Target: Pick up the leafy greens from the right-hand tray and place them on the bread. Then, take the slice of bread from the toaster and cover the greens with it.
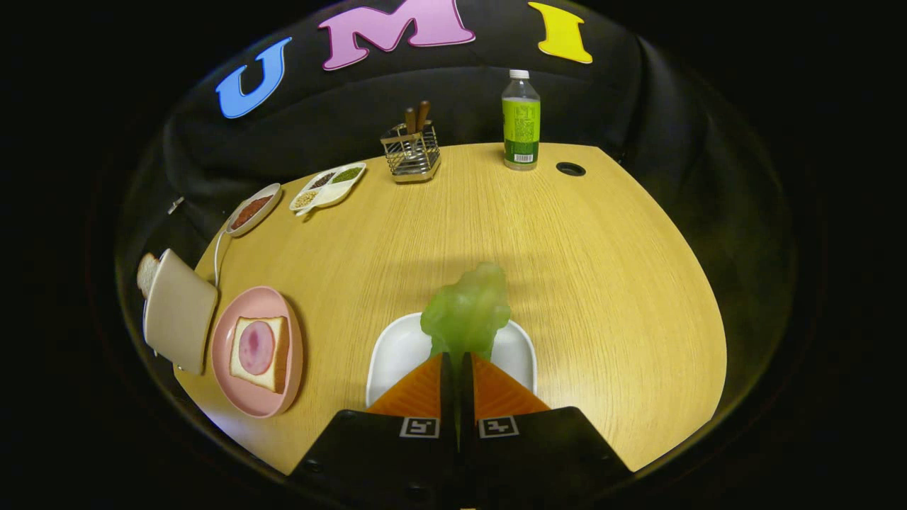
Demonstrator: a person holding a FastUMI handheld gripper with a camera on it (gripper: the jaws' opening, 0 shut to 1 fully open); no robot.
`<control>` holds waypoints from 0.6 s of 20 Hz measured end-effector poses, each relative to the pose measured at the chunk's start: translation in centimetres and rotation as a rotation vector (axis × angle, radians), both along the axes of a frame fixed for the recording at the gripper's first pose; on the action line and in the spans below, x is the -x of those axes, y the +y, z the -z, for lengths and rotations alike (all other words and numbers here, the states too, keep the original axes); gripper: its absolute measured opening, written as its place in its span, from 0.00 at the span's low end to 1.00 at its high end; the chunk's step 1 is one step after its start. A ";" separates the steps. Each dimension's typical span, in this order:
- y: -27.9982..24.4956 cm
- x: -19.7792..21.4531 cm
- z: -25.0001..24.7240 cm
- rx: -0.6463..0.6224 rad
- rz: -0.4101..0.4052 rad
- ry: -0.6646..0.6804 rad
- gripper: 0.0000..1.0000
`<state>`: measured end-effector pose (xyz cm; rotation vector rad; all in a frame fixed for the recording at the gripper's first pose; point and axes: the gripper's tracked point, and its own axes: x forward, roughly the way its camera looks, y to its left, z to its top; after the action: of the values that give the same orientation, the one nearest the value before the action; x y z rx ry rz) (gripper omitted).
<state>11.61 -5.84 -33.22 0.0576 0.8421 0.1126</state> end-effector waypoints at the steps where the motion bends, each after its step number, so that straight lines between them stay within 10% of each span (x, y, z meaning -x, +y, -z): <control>1: 0.0 0.1 -0.7 -0.001 -0.014 -0.008 0.05; 12: 1.2 1.9 -8.1 -0.034 -0.168 -0.112 0.06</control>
<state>9.68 -4.63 -25.09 0.0119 0.7327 0.2853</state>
